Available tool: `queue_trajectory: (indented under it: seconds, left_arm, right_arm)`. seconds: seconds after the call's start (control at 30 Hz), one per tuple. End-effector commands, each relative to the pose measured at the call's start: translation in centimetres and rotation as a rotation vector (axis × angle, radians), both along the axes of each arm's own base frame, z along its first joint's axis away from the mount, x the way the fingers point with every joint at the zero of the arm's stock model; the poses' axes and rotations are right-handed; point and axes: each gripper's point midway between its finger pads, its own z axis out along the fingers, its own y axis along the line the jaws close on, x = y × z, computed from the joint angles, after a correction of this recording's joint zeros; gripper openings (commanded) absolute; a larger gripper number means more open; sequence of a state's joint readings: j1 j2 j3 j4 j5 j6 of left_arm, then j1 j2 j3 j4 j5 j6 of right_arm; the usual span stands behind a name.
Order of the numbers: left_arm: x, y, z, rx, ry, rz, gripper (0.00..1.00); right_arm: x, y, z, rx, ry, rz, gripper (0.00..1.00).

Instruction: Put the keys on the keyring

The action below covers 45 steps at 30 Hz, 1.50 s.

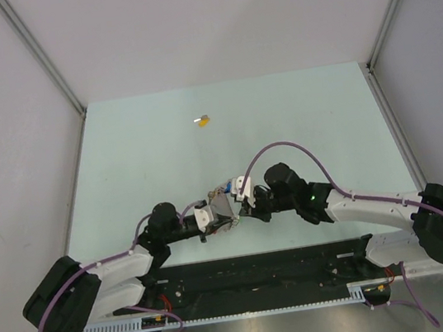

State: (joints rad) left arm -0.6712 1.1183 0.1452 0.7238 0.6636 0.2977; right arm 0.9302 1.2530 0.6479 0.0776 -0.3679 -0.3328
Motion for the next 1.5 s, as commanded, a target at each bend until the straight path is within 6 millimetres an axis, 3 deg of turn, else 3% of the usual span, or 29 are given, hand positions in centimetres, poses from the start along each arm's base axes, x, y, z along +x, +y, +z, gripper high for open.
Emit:
queue_trajectory:
  seconds: [0.0,1.03,1.47]
  left_arm:
    - [0.2,-0.2,1.5,-0.038,-0.086,-0.024,0.02]
    - [-0.2,-0.8,-0.1,0.058,-0.023,-0.093,0.01]
    - [-0.5,-1.0,0.3,0.048,-0.033,-0.106,0.01]
  right_arm:
    - [-0.3,0.3,0.6,0.011,-0.032,0.039,0.0]
    - [-1.2,0.6,-1.4,-0.099,-0.011,0.119,0.0]
    - [-1.1,0.9,-1.3,-0.08,0.004,0.134,0.0]
